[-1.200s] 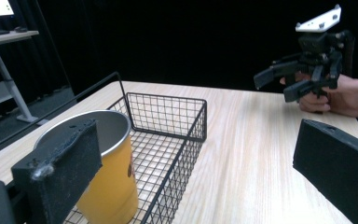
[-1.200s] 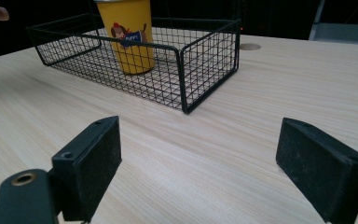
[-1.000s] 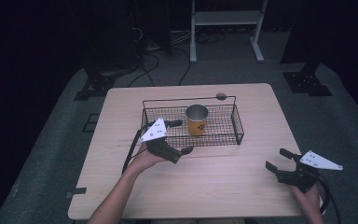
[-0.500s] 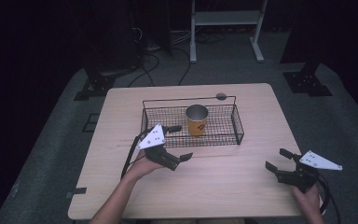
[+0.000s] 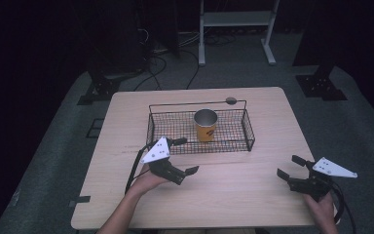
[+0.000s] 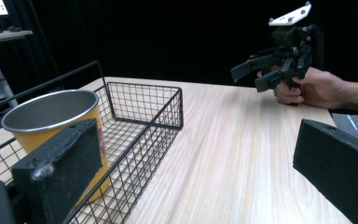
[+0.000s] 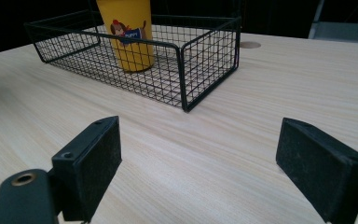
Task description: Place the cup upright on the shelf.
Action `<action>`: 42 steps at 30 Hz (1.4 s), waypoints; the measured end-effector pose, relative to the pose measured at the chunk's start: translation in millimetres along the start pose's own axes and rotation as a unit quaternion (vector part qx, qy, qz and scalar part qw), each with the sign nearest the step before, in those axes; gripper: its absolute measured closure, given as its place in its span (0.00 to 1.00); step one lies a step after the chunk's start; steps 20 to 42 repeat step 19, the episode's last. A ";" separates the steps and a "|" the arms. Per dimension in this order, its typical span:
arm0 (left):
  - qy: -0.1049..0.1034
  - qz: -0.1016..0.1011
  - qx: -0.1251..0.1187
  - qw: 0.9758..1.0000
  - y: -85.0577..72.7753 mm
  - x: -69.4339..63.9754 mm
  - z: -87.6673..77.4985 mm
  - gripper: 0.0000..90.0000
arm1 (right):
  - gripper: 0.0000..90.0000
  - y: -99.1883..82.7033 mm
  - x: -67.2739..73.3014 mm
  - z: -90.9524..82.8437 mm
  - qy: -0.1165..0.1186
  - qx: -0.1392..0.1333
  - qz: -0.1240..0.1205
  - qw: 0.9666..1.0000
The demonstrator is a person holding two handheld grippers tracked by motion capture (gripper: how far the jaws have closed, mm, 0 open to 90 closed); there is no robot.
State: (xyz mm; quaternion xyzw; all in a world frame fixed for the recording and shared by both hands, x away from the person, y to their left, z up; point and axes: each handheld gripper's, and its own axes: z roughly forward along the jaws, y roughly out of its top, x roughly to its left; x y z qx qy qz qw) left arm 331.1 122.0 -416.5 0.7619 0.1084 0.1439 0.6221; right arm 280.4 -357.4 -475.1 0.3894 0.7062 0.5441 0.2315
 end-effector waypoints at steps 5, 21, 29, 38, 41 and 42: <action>0.003 -0.004 0.001 1.000 -2.8 -1.5 -2.0 0.00 | 0.15 0.0 -0.2 0.1 0.001 0.000 -0.001 1.000; 0.024 -0.013 0.003 1.000 -21.0 -20.5 -17.6 0.00 | 0.15 -0.1 0.9 0.9 0.002 0.004 -0.008 1.000; 0.024 -0.013 0.003 1.000 -21.0 -20.5 -17.6 0.00 | 0.15 -0.1 0.9 0.9 0.002 0.004 -0.008 1.000; 0.024 -0.013 0.003 1.000 -21.0 -20.5 -17.6 0.00 | 0.15 -0.1 0.9 0.9 0.002 0.004 -0.008 1.000; 0.024 -0.013 0.003 1.000 -21.0 -20.5 -17.6 0.00 | 0.15 -0.1 0.9 0.9 0.002 0.004 -0.008 1.000; 0.024 -0.013 0.003 1.000 -21.0 -20.5 -17.6 0.00 | 0.15 -0.1 0.9 0.9 0.002 0.004 -0.008 1.000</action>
